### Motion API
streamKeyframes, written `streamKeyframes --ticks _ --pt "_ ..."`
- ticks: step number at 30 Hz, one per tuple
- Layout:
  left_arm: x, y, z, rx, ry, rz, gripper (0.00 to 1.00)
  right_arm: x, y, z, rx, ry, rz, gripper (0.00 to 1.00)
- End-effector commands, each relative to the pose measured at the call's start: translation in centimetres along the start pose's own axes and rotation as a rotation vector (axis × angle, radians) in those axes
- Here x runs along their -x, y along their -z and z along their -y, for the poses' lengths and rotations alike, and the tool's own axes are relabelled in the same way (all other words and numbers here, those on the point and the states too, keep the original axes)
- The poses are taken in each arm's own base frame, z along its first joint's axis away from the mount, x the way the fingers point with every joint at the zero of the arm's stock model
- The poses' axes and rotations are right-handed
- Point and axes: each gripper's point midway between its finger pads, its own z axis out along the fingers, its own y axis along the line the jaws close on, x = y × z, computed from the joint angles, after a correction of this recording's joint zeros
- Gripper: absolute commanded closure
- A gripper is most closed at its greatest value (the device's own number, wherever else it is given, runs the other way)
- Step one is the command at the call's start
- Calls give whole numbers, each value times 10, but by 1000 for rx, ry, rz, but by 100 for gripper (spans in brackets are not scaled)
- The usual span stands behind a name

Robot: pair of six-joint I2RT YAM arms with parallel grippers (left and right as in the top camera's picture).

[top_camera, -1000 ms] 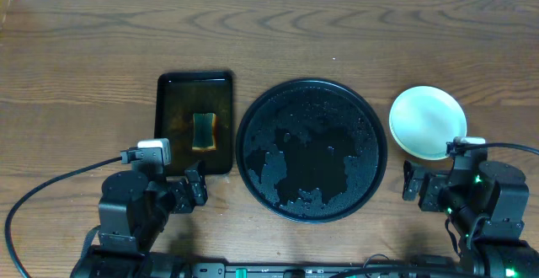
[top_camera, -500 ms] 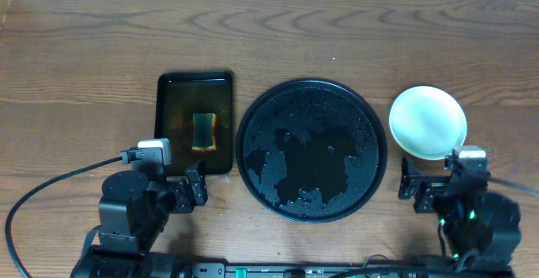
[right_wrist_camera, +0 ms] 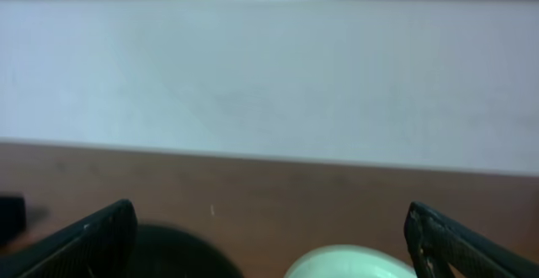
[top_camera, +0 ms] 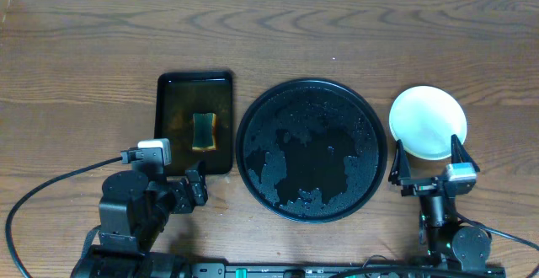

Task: Clean dirty plates on tray and stack at the side

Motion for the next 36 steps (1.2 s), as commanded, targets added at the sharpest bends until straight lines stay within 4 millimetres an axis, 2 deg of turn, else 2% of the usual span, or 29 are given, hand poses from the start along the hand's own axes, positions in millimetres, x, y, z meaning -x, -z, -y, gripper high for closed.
streamKeyframes --ticks 1,4,31,36 --pt "0 0 -2 8 11 1 11 -19 0 3 -12 51 -55 1" --pt "0 0 -2 8 11 1 10 -52 4 1 2 41 -190 1" --pt "-1 0 -2 8 11 1 10 -52 4 2 -3 38 -190 1" --pt "-16 7 -29 114 44 5 11 -52 4 2 -3 38 -190 1"
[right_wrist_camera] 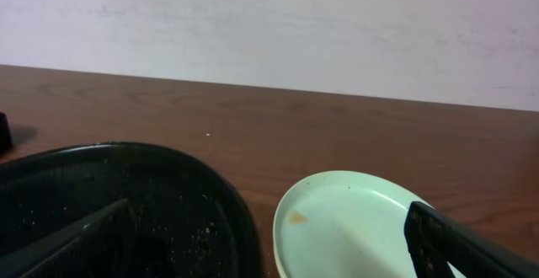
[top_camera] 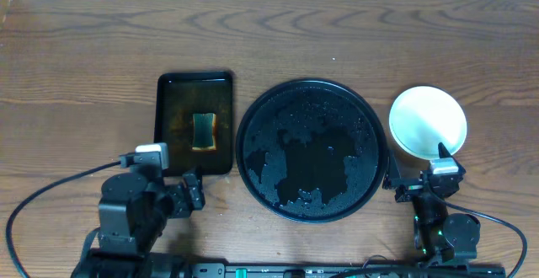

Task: Clean dirty plates on tray and stack at the side

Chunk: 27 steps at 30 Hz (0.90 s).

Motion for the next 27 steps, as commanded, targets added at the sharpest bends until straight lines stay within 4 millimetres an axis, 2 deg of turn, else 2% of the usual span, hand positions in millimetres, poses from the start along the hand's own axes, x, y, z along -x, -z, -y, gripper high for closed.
streamKeyframes --ticks 1,6,11,19,23,25,27 --pt "-5 3 -22 79 36 61 10 -1 0 1 -2 11 -2 1" --pt "-18 -9 -40 113 71 177 10 -1 0 1 -2 11 -2 1" --pt "-26 -28 -46 94 89 284 10 -1 0 1 -2 11 -2 1" --pt "2 -55 -47 41 57 529 10 -1 0 1 -2 11 -2 1" --pt "27 -49 -42 27 -41 716 10 -1 0 1 -2 11 -2 1" --pt "29 -47 -39 28 -94 728 10 -1 0 1 -2 11 -2 1" --pt "19 -56 -38 30 -145 672 10 -1 0 1 -2 11 -2 1"
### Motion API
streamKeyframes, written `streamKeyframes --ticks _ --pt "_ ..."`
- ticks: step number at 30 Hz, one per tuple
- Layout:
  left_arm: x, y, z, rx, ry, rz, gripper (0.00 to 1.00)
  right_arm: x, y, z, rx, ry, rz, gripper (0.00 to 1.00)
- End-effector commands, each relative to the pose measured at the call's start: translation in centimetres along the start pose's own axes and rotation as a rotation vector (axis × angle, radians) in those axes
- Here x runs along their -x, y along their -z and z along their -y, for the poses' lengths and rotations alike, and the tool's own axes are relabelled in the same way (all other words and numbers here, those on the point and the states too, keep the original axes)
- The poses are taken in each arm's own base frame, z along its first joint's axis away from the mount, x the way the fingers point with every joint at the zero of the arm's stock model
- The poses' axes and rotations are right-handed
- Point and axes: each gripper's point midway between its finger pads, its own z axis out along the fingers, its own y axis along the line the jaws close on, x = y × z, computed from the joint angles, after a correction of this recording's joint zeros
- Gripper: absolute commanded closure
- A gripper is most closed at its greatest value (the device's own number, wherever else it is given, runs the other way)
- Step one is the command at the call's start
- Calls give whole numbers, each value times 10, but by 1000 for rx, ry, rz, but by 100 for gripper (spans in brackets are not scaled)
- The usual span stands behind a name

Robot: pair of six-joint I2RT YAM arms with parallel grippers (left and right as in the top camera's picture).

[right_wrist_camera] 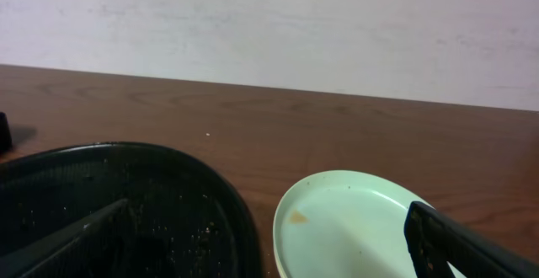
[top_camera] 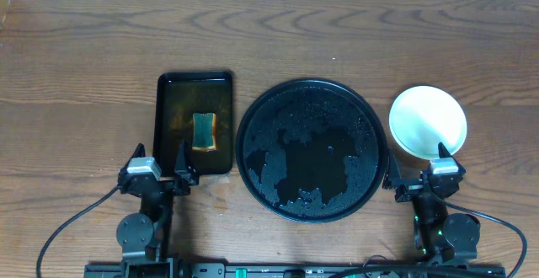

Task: Clean dirty plates on tray and stack at the side

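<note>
One white plate (top_camera: 427, 120) lies on the table right of the round black tray (top_camera: 310, 150), which is wet and carries no plates. In the right wrist view the plate (right_wrist_camera: 354, 223) shows a small brown spot near its left rim. A green-and-yellow sponge (top_camera: 204, 130) rests in the rectangular black tray (top_camera: 168, 93). My right gripper (top_camera: 415, 165) stands open just short of the plate's near edge, its fingers (right_wrist_camera: 461, 243) wide apart and nothing between them. Open as well, my left gripper (top_camera: 159, 153) is at the rectangular tray's near left corner.
Brown liquid covers the bottom of the rectangular tray. Droplets and specks dot the round tray (right_wrist_camera: 109, 202). Both arm bases sit at the table's near edge, with cables trailing off. A pale wall rises behind the table.
My left arm has shifted from a folded, angled pose at the lower left to a straight one, its open gripper now pointing at the rectangular tray's near left corner. The right arm, plate and sponge are unchanged.
At first my right gripper stood open and tilted up at the plate's near edge, its camera facing the wall, while the left arm was folded at the lower left. Then the right gripper sat lower and level. Now the left arm is straightened too.
</note>
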Motion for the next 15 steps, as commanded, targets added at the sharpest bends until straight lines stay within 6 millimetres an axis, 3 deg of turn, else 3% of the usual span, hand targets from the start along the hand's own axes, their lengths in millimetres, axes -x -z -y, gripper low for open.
streamKeyframes --ticks 1,15 --pt "-34 2 -2 -9 -86 -131 10 -1 0 1 -2 10 -2 1" --pt "-33 2 -1 -16 -80 -130 10 -1 0 1 -2 10 -2 1"
